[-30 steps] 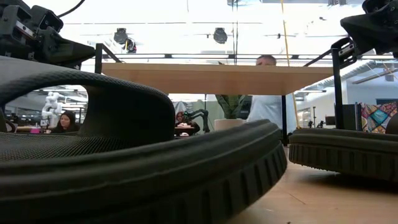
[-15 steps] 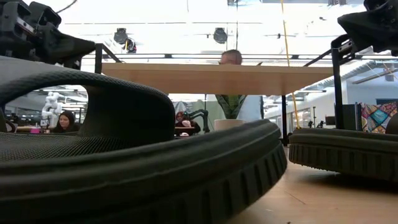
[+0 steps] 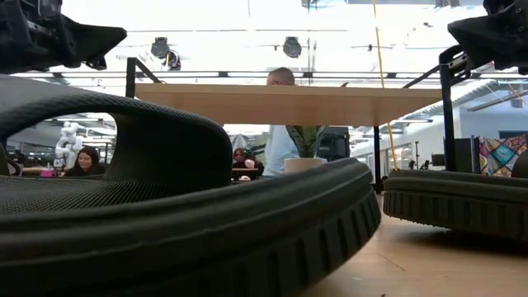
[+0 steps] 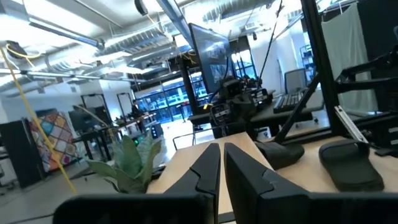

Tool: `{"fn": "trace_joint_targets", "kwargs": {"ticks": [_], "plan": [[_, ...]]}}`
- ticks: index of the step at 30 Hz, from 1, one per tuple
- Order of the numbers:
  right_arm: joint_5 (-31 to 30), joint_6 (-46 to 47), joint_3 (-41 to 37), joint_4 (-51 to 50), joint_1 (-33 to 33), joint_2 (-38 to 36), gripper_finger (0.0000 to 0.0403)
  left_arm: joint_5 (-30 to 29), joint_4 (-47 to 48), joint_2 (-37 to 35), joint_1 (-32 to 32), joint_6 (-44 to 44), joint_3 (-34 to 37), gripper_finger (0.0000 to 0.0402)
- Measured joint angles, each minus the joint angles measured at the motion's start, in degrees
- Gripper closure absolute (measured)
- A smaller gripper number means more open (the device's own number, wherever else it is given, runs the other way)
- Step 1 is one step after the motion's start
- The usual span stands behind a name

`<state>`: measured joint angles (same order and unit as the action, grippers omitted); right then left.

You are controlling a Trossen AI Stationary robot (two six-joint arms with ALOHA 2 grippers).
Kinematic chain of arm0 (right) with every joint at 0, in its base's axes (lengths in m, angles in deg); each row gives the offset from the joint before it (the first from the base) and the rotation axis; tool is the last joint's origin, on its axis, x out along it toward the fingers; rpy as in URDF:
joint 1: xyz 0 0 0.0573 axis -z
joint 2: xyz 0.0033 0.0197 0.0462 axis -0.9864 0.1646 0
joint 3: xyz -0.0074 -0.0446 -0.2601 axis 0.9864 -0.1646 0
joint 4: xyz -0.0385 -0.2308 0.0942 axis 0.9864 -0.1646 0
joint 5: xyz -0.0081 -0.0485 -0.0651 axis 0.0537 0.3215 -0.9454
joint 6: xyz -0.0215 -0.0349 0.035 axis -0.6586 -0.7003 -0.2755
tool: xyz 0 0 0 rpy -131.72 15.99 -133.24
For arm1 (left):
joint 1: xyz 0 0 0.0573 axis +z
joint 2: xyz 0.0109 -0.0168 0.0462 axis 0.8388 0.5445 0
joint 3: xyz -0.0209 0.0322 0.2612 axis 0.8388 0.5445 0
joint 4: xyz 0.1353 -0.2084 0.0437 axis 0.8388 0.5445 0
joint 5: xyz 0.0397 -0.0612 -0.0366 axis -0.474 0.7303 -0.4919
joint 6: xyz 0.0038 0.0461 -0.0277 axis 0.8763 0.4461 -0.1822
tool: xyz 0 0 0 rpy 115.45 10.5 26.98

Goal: Pick and place slides into the shelf
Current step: Put the top right black slipper on the shelf

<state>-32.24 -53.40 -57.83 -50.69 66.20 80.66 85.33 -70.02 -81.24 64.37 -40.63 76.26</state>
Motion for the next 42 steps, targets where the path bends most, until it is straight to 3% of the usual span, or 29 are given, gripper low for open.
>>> {"fn": "trace_joint_targets", "kwargs": {"ticks": [11, 32, 37, 42], "plan": [[0.00, -0.44, -0.07, 1.18, -0.02, 1.08, 0.0403, -7.89, -1.82, 0.00, 0.02, 3.12, 0.02, 0.0371], [-0.01, -5.08, -0.08, 2.62, -0.01, 1.06, 0.0403, -8.94, -1.56, 0.00, 0.02, 1.29, 0.02, 0.0371], [-2.86, -7.04, -0.67, 6.61, -0.02, 1.08, 0.0402, -10.50, -1.91, 0.00, 0.02, 1.24, 0.02, 0.0371], [-4.53, -10.62, 4.90, 6.99, -0.02, 1.06, 0.0383, -10.50, -1.90, 0.00, 0.02, 1.21, 0.04, 0.0371]]}}
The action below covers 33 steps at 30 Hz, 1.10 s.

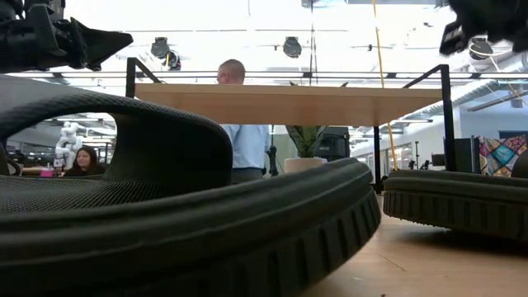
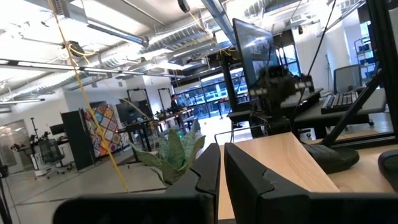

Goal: Pick and place slides into the shelf
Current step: Put the top right black slipper on the shelf

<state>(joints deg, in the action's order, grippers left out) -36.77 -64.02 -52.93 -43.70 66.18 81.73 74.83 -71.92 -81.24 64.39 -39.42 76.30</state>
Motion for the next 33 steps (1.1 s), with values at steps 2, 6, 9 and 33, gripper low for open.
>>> {"fn": "trace_joint_targets", "kwargs": {"ticks": [2, 6, 9, 33], "plan": [[-2.95, -0.15, 4.54, -5.82, 0.00, 0.38, 0.0368, 0.00, -0.01, 0.00, -0.01, -0.01, 0.00, 0.0371], [-12.94, 2.54, 14.33, -19.08, 0.00, 3.02, 0.0329, 0.00, 0.03, 0.00, -0.01, -0.01, 0.00, 0.0371], [-18.90, 7.27, 21.45, -28.66, 0.04, 6.17, 0.0296, 0.00, 0.05, 0.00, 0.00, -0.01, 0.00, 0.0371], [-1.47, 36.17, 51.55, -86.98, 0.11, 42.41, 0.0195, -0.07, 0.56, 0.00, 0.00, 0.00, 0.02, 0.0371]]}}
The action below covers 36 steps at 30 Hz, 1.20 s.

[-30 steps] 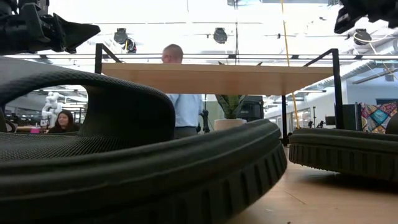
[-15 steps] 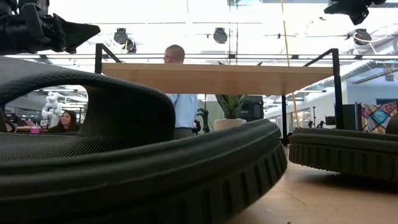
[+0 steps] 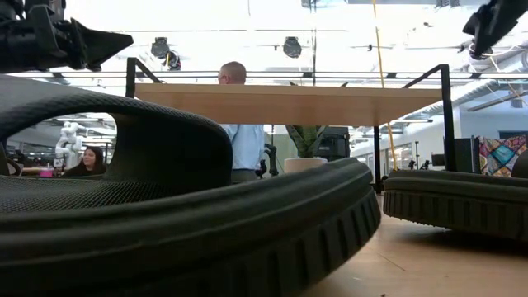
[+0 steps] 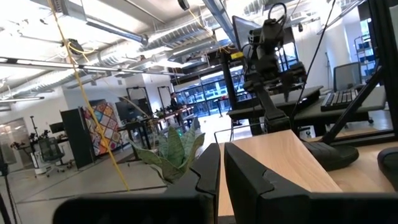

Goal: Pick and place slides into the shelf
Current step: Put the top right black slipper on the shelf

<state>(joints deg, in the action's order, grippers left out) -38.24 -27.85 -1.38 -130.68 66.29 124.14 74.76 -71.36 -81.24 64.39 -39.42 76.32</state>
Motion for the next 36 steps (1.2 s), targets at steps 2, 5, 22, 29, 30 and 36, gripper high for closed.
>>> {"fn": "trace_joint_targets", "kwargs": {"ticks": [2, 5, 22, 29, 30, 36], "plan": [[0.87, 0.47, -2.60, 2.28, 0.00, -0.10, 0.0195, -0.02, 0.26, 0.00, 0.00, 0.01, 0.00, 0.0371], [4.63, 1.32, -7.32, 4.31, 0.02, -0.80, 0.0195, -0.48, 1.32, -0.01, -0.01, 0.01, 0.01, 0.0371], [18.42, 0.51, -22.90, 14.21, 6.17, -3.19, 0.0195, -4.91, 1.68, 0.00, -0.02, 0.01, 0.02, 0.0371], [25.97, -8.24, -22.92, 14.52, 16.88, 0.95, 0.0195, -4.83, 2.91, 0.00, 0.00, 0.86, 0.02, 0.0371], [27.24, -9.59, -22.92, 14.50, 18.40, 1.76, 0.0195, -4.83, 2.92, 0.00, -0.01, 0.85, 0.02, 0.0371], [32.00, -17.11, -22.92, 12.29, 24.68, 5.95, 0.0195, -4.79, 3.13, -0.01, 0.00, 0.80, 0.02, 0.0371]]}}
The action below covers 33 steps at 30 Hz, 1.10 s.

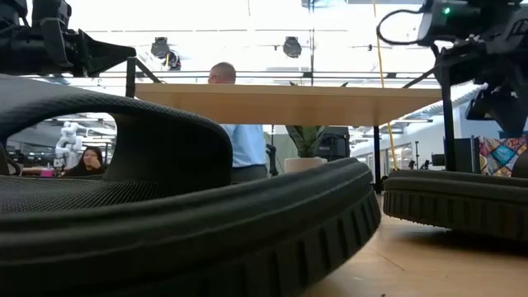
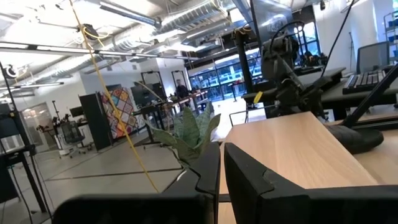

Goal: Pick and place slides into the shelf
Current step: Put the top right black slipper on the shelf

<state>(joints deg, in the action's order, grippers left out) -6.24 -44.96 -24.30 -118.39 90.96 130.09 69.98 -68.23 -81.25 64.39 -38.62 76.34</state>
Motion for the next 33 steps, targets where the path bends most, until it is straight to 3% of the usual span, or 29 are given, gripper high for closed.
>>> {"fn": "trace_joint_targets", "kwargs": {"ticks": [4, 13, 33], "plan": [[2.65, -2.97, -0.02, -1.55, 1.59, 0.96, 0.0195, 0.04, 1.29, 0.00, -0.01, -0.01, 0.00, 0.0371], [2.00, -6.99, -3.49, -0.79, 2.03, -0.22, 0.0195, 0.17, 2.80, -0.01, -0.01, -0.05, 0.00, 0.0371], [4.25, -2.76, -4.76, 0.49, 1.83, -1.53, 0.0195, 0.44, 3.51, -0.01, 0.00, -0.85, 0.00, 0.0371]]}}
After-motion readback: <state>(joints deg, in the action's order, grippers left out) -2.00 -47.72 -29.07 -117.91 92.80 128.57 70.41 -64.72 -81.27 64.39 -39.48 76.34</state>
